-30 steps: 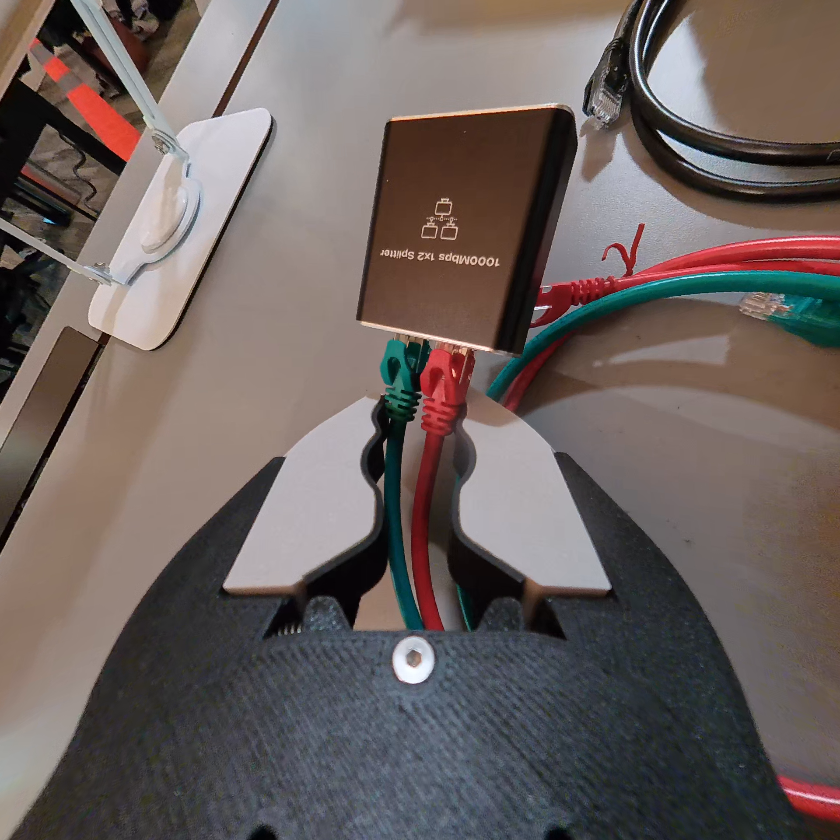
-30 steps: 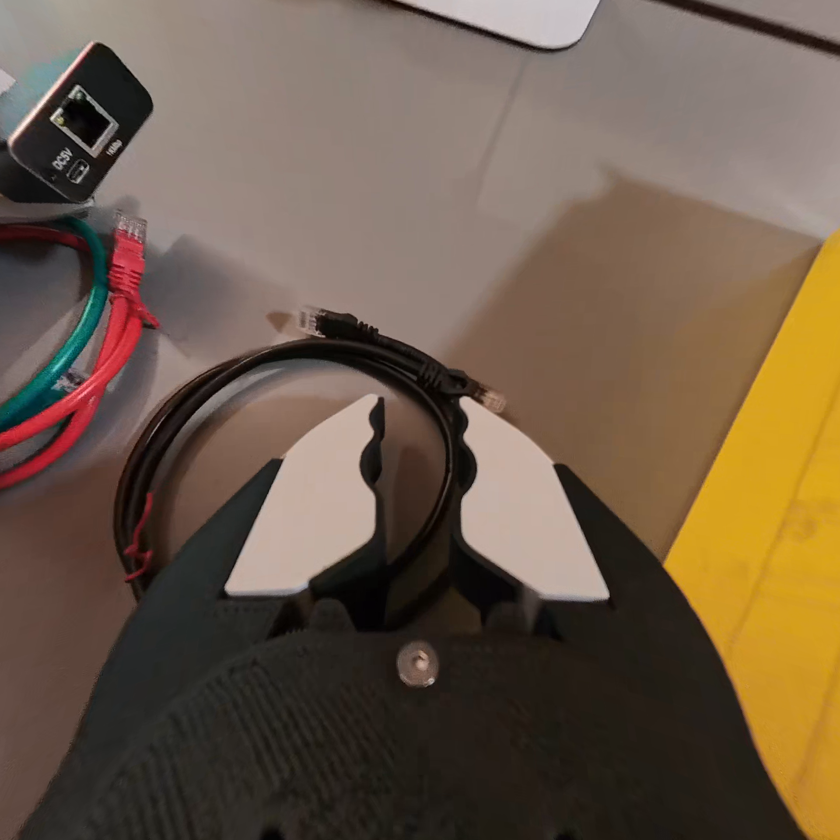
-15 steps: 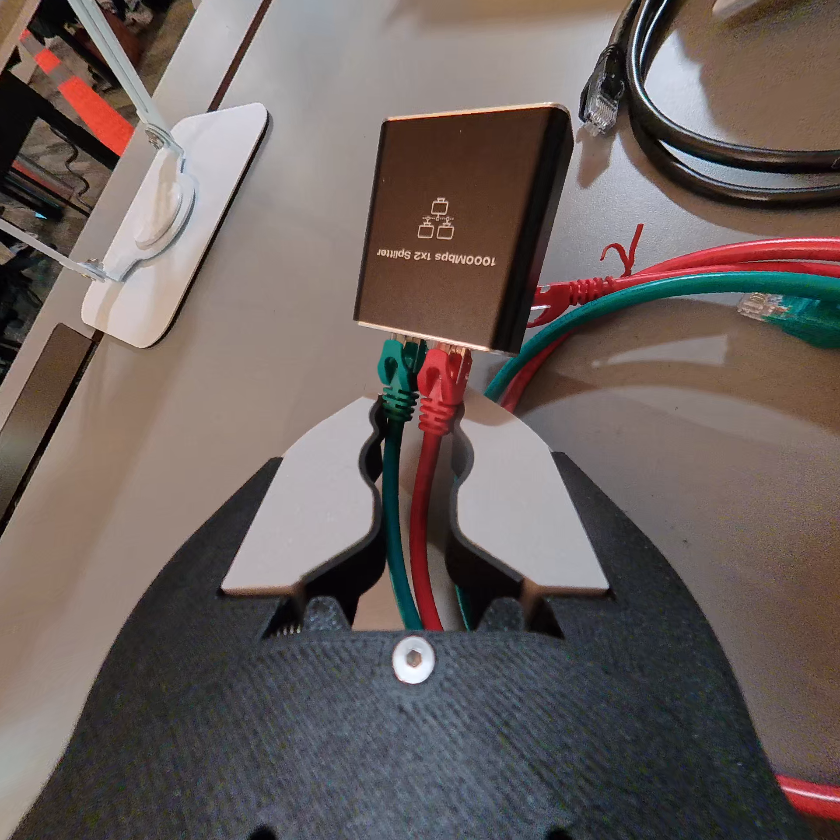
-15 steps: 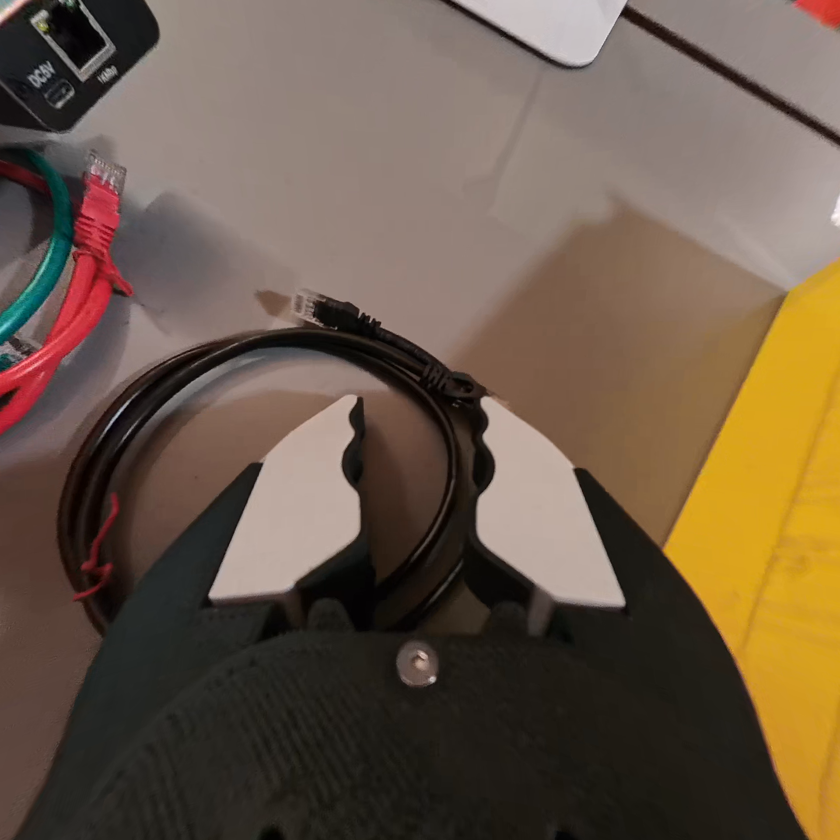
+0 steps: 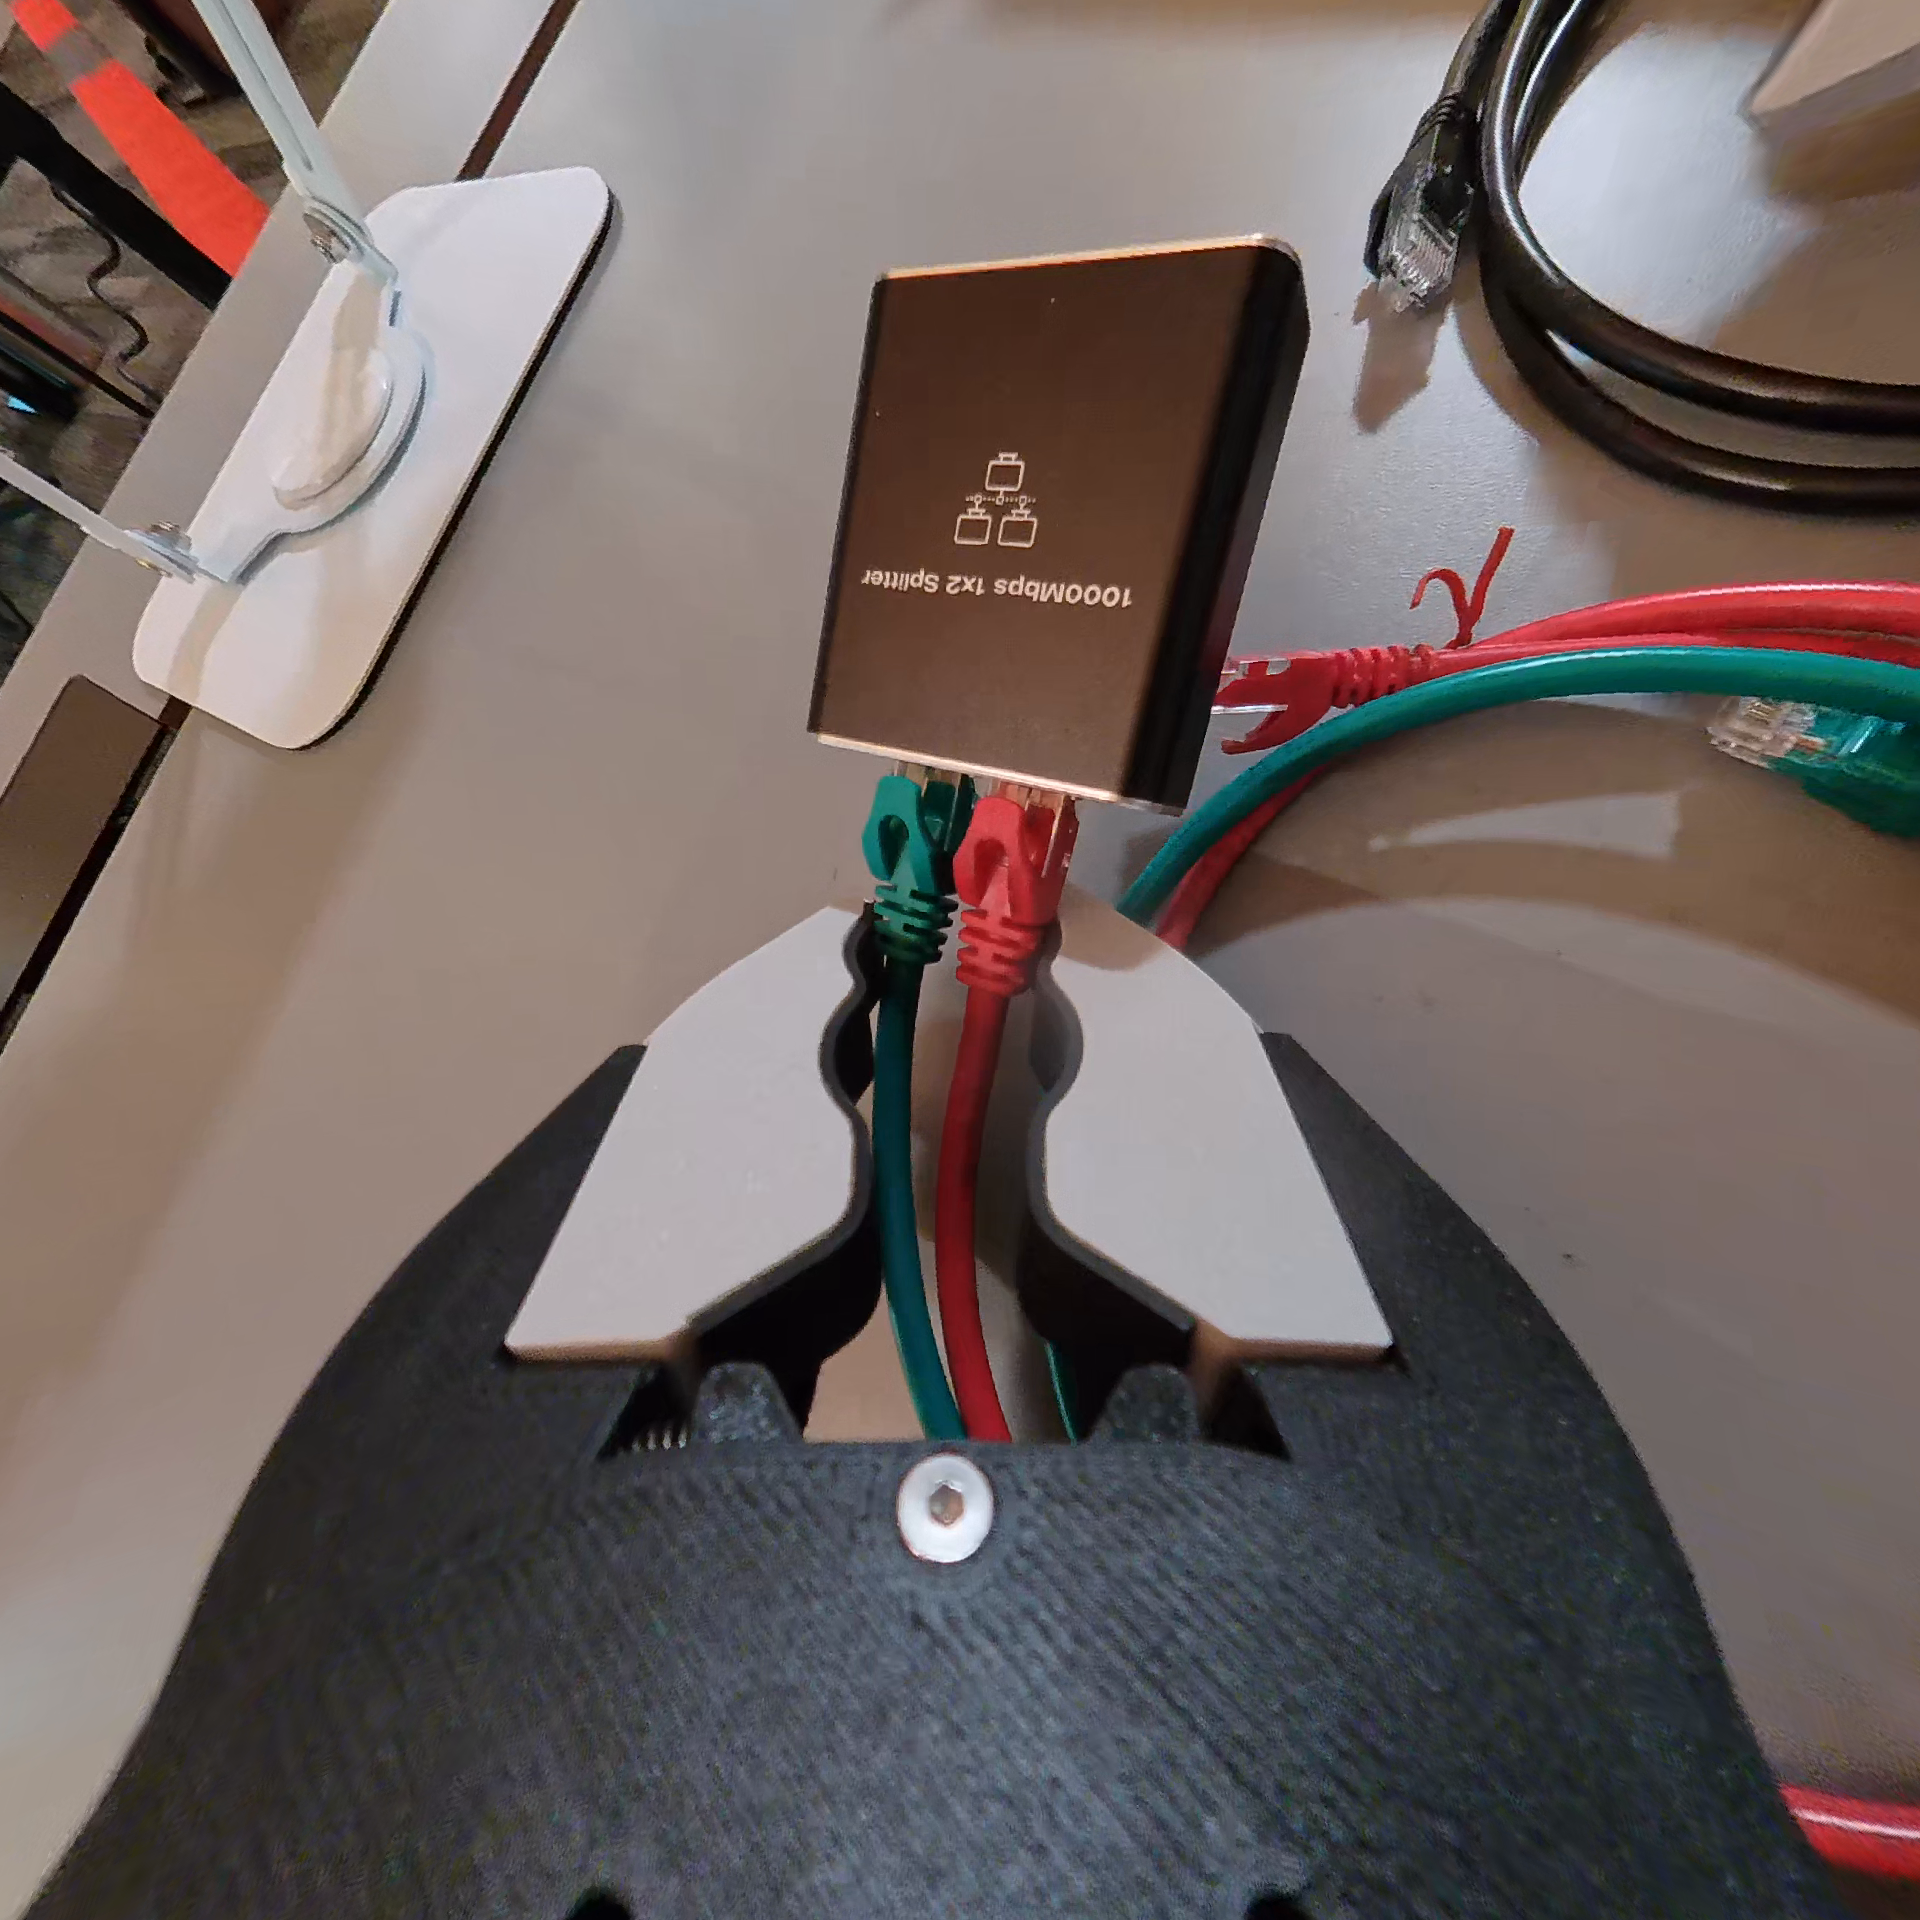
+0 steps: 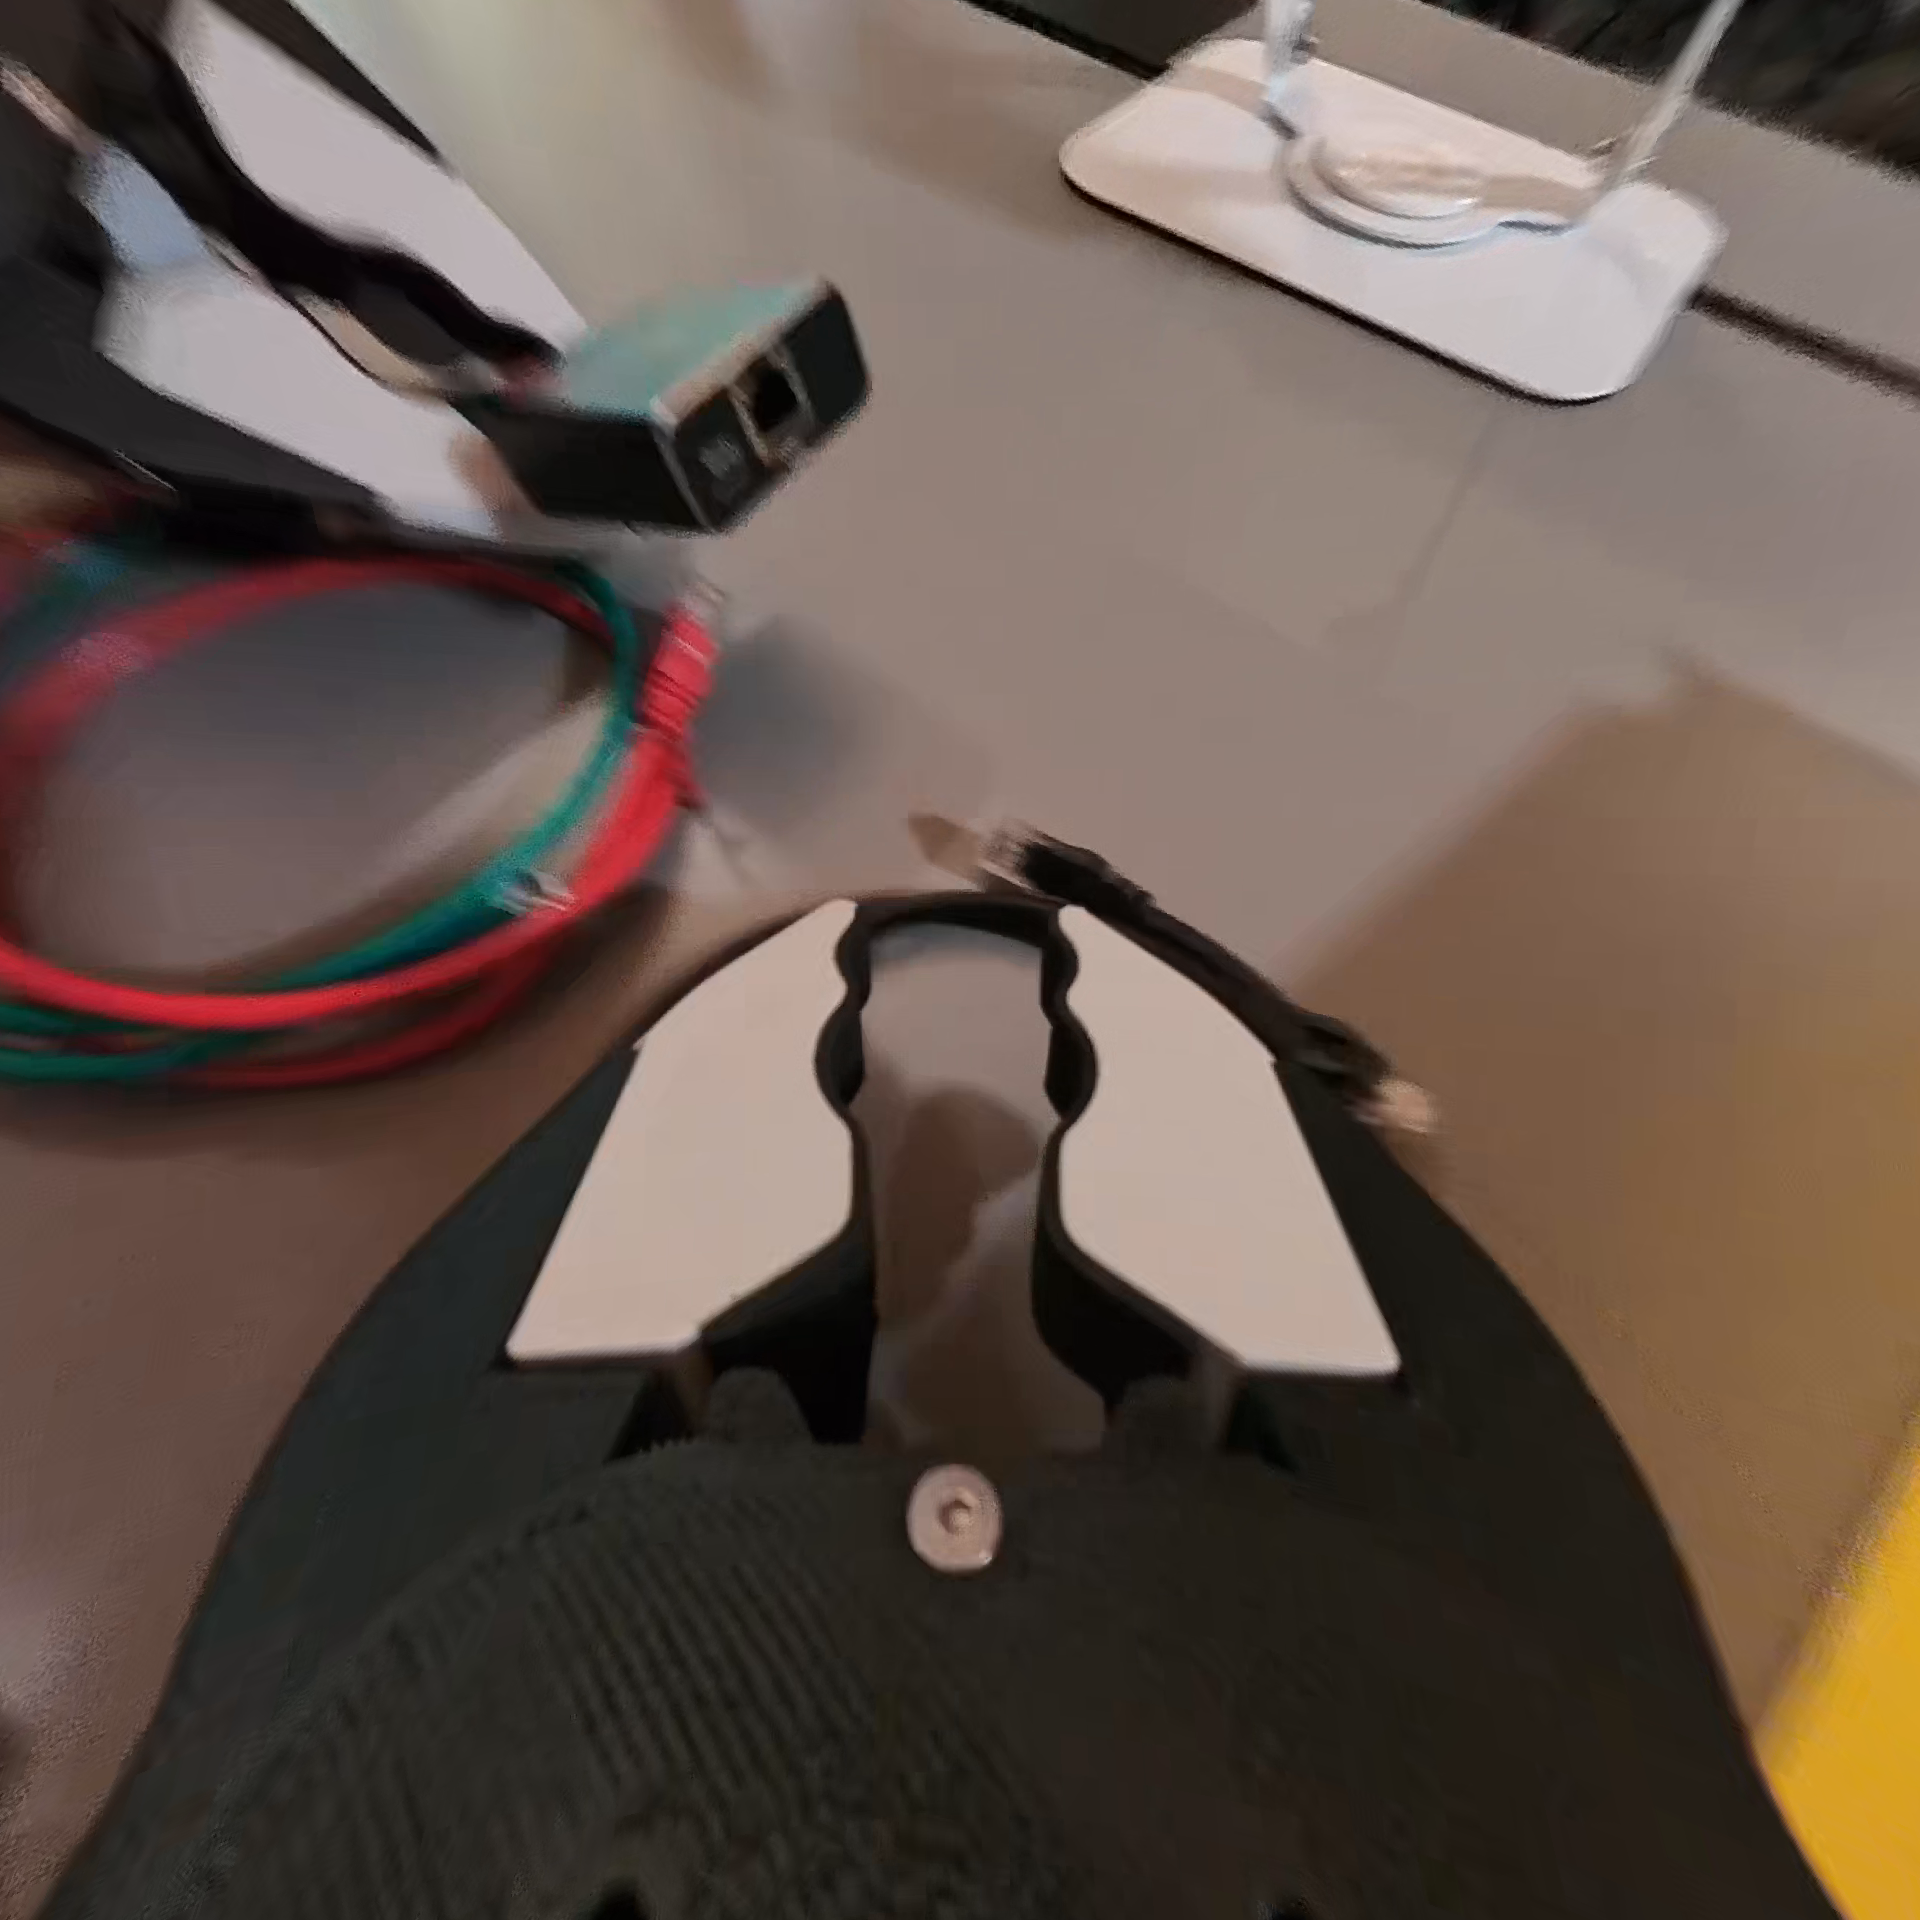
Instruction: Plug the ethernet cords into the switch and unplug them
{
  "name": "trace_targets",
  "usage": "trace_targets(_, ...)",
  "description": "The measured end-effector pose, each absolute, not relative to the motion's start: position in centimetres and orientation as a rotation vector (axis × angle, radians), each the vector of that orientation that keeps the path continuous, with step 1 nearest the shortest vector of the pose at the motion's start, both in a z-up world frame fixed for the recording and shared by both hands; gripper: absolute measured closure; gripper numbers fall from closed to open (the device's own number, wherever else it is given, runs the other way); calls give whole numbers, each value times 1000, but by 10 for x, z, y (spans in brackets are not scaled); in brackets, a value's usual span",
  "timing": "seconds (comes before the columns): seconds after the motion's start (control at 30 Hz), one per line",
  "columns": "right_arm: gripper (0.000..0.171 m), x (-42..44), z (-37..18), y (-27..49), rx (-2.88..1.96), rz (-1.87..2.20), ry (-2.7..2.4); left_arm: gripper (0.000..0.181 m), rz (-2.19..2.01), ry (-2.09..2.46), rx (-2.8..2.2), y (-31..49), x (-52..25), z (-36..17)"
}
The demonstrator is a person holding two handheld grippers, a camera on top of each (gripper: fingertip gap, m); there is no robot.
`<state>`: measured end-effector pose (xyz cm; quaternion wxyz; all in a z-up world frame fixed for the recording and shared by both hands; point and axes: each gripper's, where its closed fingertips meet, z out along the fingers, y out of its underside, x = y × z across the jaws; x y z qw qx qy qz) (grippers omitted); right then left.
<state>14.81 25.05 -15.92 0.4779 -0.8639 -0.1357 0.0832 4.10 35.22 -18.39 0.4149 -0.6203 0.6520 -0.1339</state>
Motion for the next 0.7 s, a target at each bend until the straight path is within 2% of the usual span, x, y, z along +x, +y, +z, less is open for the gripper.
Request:
trace_targets(0.03,137,133,-154,247,-2105,362,-292,155,-337,1638,-1560,352,41,-184)
trace_targets(0.1,123,114,-152,242,-2149,493,-249,155,-335,1637,-1558,352,41,-184)
trace_targets(0.23,119,114,-172,238,-2240,194,-398,155,-336,1636,-1563,352,41,-184)
trace_targets(0.3,115,103,-179,236,-2265,231,-424,155,-334,1633,-1565,353,41,-184)
trace_targets(0.4,126,98,-186,233,-2294,252,-448,155,-330,1630,-1568,354,41,-184)
trace_targets(0.47,145,100,-189,230,-2289,227,-552,155,-329,1629,-1566,354,41,-184)
trace_targets(0.57,158,90,-189,211,-2214,341,-850,155,-329,1629,-1566,354,41,-184)
trace_targets(0.7,160,96,-189,175,-2099,444,-1164,155,-328,1629,-1565,354,41,-184)
